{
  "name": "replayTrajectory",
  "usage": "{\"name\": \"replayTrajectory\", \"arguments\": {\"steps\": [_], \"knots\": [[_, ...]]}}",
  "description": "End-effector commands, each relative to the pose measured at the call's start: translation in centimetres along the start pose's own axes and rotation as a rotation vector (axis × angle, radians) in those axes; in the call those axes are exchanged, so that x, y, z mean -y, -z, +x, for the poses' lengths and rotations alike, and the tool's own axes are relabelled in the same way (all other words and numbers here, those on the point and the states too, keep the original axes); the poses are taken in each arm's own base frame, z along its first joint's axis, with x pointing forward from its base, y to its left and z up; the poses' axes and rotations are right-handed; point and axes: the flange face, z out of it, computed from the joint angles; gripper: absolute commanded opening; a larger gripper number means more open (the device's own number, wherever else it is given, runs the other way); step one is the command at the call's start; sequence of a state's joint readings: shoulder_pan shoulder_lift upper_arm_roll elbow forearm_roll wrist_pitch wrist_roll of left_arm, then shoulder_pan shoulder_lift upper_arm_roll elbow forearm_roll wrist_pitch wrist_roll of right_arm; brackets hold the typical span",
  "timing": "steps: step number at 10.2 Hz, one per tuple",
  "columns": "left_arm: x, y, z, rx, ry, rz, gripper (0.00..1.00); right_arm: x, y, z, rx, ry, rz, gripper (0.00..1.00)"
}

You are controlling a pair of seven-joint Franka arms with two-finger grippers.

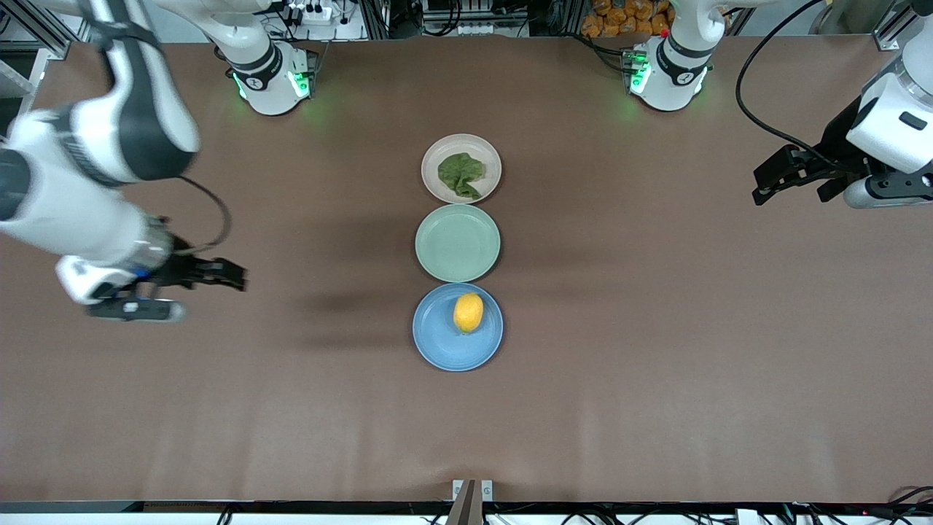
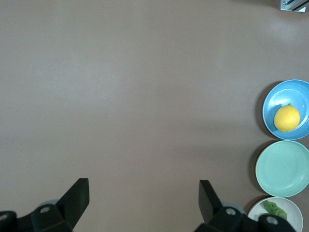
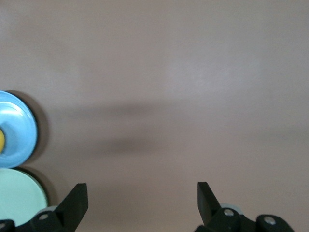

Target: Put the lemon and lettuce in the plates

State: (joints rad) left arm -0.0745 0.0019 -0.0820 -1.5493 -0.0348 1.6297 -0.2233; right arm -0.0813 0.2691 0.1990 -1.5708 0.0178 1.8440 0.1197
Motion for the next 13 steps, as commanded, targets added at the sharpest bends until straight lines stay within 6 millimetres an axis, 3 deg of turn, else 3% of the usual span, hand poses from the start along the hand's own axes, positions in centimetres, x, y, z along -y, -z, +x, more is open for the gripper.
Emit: {"name": "replayTrajectory", "arguments": {"steps": [1,4,7,10,11,13], "knots": [[0.5,0.5,-0.5,-0.012,-0.001,-0.023,1.00,-1.0,4.5,-0.7,0.025,0.049,-0.002,1.00],[0.8,0.9,-0.7,-0.020,0.005,-0.025,1.00,-1.1,11.0,-4.3,-0.001,0.046,-0.036,1.00],[0.7,0.9,-0.8,-0.020,0.000,-0.025,1.00,-0.5,14.9,-8.1,0.021,0.058,-0.060,1.00],[0.0,1.3,-1.2,-0.022,-0.014,-0.024,1.00,-0.6,14.7,-9.9,0.046,0.057,-0.072,1.00],[0.1,1.1,-1.1,-0.020,-0.013,-0.022,1.00,-1.3,14.8,-9.7,0.028,0.044,-0.071,1.00],[0.1,1.3,-1.1,-0.027,-0.011,-0.008,1.00,-0.6,14.3,-9.3,0.011,0.055,-0.065,1.00]]}}
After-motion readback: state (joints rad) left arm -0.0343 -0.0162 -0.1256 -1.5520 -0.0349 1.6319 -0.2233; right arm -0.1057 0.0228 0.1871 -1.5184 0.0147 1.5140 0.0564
